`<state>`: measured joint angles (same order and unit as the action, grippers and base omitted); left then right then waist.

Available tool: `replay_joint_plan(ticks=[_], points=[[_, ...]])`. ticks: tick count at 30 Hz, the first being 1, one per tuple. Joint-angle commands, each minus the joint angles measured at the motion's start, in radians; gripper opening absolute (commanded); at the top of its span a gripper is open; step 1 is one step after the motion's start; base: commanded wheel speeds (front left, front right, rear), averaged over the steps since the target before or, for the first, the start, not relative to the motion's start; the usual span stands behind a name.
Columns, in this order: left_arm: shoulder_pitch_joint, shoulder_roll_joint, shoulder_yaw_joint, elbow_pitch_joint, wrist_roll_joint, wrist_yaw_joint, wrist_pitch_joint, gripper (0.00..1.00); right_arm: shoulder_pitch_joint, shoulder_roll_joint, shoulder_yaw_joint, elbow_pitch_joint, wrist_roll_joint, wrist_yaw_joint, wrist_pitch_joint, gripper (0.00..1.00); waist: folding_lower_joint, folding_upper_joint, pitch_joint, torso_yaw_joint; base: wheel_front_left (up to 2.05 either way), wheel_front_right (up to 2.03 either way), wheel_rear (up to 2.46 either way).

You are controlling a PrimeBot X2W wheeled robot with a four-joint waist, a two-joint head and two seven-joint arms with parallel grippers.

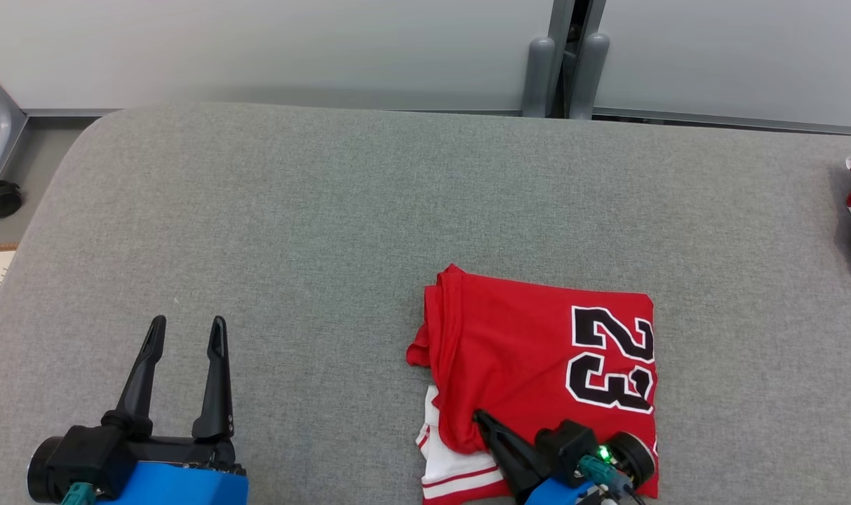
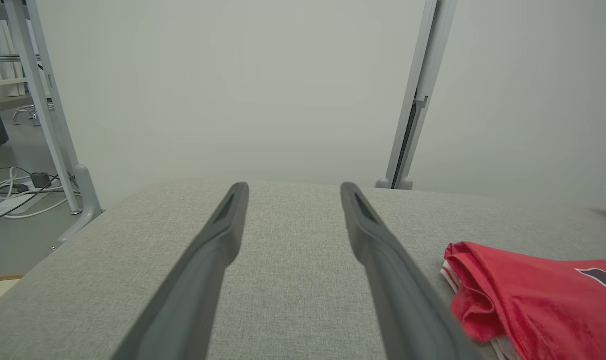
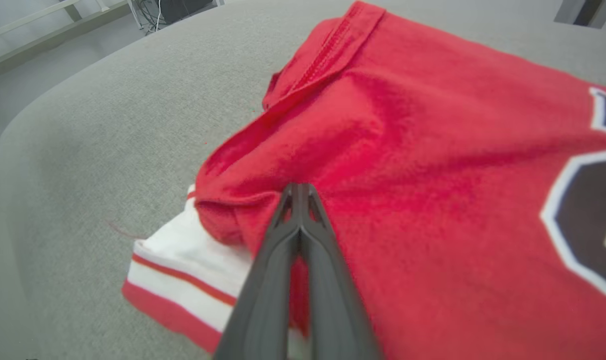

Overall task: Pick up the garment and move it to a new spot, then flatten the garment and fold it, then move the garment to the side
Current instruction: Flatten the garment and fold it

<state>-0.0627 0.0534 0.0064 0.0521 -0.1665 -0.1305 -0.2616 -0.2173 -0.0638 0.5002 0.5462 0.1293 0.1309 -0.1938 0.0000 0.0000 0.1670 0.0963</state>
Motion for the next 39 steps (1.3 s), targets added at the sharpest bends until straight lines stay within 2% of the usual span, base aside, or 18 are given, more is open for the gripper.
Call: replay_joint_plan(ticks=[1, 13, 17, 21, 30, 35, 36, 38, 39], points=[[-0.013, 0.002, 0.003, 0.002, -0.002, 0.0, -0.004, 1.0, -0.021, 0.007, 0.027, 0.006, 0.013, 0.0, -0.009, 0.0, 0.0, 0.0, 0.001, 0.001, 0.0, 0.0, 0.0], [-0.008, 0.001, 0.001, 0.003, -0.001, 0.0, -0.004, 1.0, -0.058, 0.014, 0.173, 0.003, 0.103, 0.0, -0.038, 0.0, 0.0, 0.0, -0.005, -0.005, 0.0, 0.0, 0.0], [-0.003, 0.0, 0.004, 0.002, -0.003, 0.0, -0.004, 1.0, -0.07, 0.013, 0.164, -0.018, 0.12, 0.0, -0.053, 0.0, 0.0, 0.0, -0.011, -0.011, 0.0, 0.0, 0.0], [0.009, 0.0, 0.012, -0.002, 0.0, 0.001, -0.004, 1.0, -0.076, 0.013, 0.06, -0.057, 0.099, 0.0, -0.064, 0.0, 0.0, 0.0, -0.019, -0.026, 0.0, 0.0, 0.0], [0.025, -0.001, 0.015, -0.007, 0.009, 0.001, -0.004, 1.0, 0.01, 0.013, -0.301, -0.246, -0.013, 0.0, -0.069, 0.0, 0.0, 0.0, -0.048, -0.081, 0.0, 0.0, 0.0], [0.031, -0.001, 0.012, -0.006, 0.014, 0.001, -0.004, 1.0, 0.07, 0.013, -0.422, -0.328, -0.046, 0.0, -0.07, 0.0, 0.0, 0.0, -0.073, -0.11, 0.0, 0.0, 0.0], [0.035, -0.001, 0.011, -0.006, 0.016, 0.001, -0.004, 1.0, 0.084, 0.014, -0.441, -0.338, -0.051, 0.0, -0.07, 0.07, 0.0, 0.0, -0.079, -0.114, 0.0, 0.0, 0.0], [0.043, -0.001, 0.013, -0.009, 0.019, 0.001, -0.004, 1.0, 0.111, 0.014, -0.471, -0.361, -0.051, 0.0, -0.07, 0.55, 0.0, 0.0, -0.091, -0.121, 0.0, 0.0, 0.0], [0.048, -0.001, 0.015, -0.01, 0.019, 0.0, -0.004, 1.0, 0.124, 0.014, -0.483, -0.37, -0.052, 0.0, -0.07, 1.0, 0.0, 0.0, -0.097, -0.124, 0.0, 0.0, 0.0]])
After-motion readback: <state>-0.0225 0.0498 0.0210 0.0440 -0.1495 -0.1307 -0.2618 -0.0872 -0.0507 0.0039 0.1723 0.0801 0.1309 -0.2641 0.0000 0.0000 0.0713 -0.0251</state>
